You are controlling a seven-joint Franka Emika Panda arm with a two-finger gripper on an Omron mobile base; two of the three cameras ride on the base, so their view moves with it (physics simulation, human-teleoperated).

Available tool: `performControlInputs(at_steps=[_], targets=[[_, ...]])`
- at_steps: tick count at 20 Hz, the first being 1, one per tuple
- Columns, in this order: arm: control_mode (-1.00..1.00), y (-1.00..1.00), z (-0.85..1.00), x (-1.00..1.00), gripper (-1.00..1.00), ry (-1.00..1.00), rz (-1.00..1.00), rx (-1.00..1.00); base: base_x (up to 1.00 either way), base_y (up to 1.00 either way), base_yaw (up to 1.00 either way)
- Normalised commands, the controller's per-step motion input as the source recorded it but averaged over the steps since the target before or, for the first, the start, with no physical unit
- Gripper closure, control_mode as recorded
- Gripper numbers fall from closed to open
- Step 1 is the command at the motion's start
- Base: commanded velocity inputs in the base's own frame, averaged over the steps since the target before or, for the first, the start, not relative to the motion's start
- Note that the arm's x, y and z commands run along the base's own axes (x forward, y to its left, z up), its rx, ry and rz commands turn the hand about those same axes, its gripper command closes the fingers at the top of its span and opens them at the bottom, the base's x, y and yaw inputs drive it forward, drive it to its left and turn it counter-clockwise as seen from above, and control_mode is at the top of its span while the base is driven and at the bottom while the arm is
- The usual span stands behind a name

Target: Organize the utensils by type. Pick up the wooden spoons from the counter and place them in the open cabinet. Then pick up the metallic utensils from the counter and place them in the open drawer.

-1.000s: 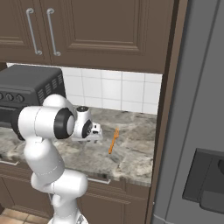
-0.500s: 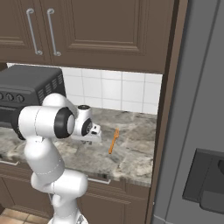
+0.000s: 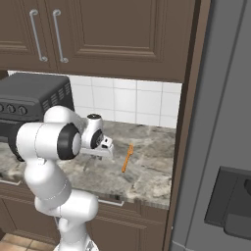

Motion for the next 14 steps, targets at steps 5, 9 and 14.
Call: performControlInputs(at_steps=[5, 9, 14], targets=[[-1.00, 0.00, 0.47, -0.12, 1.00, 0.00, 0.00, -0.03, 0.00, 0.00, 0.00], [-1.00, -0.05, 0.40, -0.28, 1.00, 0.02, 0.02, 0.00, 0.00, 0.00, 0.00], [-1.00, -0.09, 0.18, -0.35, 1.00, 0.00, 0.01, 0.02, 0.00, 0.00, 0.00]])
